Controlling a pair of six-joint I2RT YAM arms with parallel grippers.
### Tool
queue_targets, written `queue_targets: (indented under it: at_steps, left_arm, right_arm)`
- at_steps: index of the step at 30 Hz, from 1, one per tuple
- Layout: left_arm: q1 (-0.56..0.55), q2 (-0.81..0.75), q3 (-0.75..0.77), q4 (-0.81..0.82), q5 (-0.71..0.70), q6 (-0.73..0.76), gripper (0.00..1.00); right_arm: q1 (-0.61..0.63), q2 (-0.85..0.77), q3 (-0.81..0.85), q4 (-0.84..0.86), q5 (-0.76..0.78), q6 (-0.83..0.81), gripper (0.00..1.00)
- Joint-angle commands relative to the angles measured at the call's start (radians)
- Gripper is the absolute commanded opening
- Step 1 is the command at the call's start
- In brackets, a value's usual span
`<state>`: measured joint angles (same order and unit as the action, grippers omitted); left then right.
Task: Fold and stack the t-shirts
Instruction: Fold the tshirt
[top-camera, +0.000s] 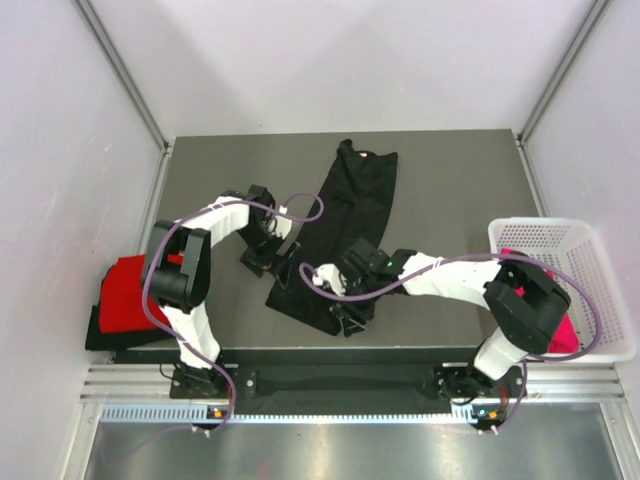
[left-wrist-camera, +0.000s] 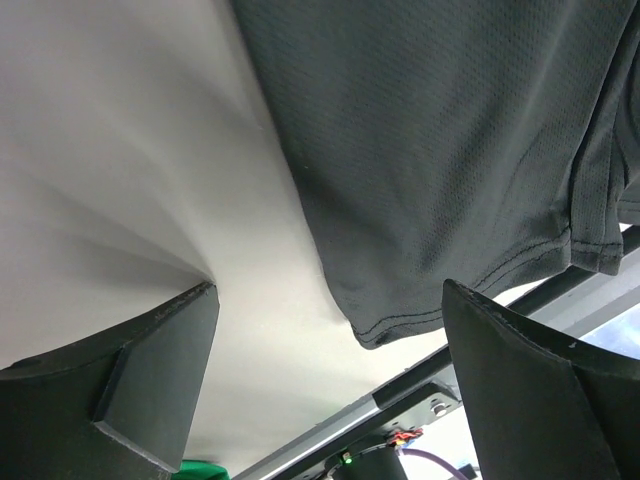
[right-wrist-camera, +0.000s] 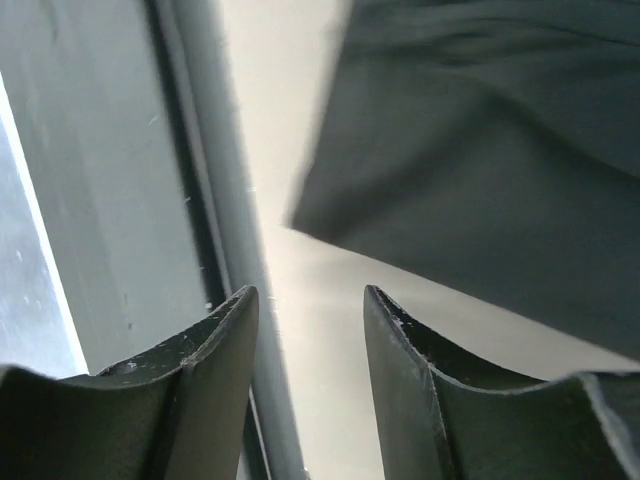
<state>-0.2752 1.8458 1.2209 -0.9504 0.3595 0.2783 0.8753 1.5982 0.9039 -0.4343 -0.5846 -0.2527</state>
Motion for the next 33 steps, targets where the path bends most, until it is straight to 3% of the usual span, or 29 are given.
queue_targets:
  at_steps: [1,6,16,21,30,33]
  left_arm:
    - [0.01,0.032,0.025,0.015,0.024,0.004,0.98]
    - [0.013,0.026,0.014,0.013,0.035,0.009,0.95]
    - [0.06,0.009,-0.006,0.012,0.047,0.024,0.93]
    - [0.085,0.004,-0.008,0.013,0.052,0.032,0.93]
    - [0.093,-0.003,-0.012,0.009,0.071,0.032,0.93]
    - [0.094,-0.002,-0.014,0.01,0.076,0.033,0.93]
  right_arm:
    - [0.05,0.003,0.042,-0.023,0.049,-0.102,0.47]
    - [0.109,-0.004,0.087,-0.02,0.199,-0.158,0.47]
    - [0.258,0.074,0.13,-0.053,0.229,-0.26,0.46]
    - [0.274,0.097,0.132,-0.067,0.198,-0.269,0.46]
    - [0.29,0.129,0.15,-0.032,0.296,-0.278,0.45]
    - [0.294,0.157,0.151,-0.024,0.31,-0.27,0.4]
